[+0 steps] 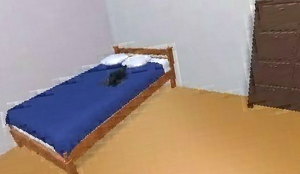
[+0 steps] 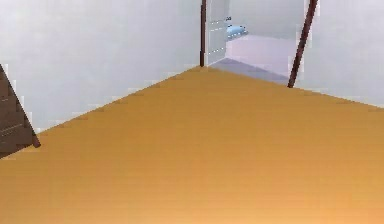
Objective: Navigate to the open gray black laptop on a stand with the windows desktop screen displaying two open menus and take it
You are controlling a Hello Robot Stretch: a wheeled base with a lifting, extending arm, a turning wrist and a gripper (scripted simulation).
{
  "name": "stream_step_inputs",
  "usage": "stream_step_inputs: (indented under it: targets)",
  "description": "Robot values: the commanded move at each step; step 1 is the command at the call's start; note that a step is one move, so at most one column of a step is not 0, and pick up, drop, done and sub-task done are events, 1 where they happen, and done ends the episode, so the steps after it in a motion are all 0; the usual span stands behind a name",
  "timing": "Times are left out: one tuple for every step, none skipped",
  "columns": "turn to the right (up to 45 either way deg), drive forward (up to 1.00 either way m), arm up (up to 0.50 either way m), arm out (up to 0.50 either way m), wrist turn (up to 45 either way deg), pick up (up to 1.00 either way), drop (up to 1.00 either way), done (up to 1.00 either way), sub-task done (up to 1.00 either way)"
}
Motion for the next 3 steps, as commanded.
stream_step_inputs:
  targets:
    - [0.0, 1.00, 0.00, 0.00, 0.0, 0.00, 0.00, 0.00, 0.00]
    - [3.0, 0.00, 0.00, 0.00, 0.0, 0.00, 0.00, 0.00, 0.00]
    - [0.0, 0.30, 0.00, 0.00, 0.0, 0.00, 0.00, 0.00, 0.00]
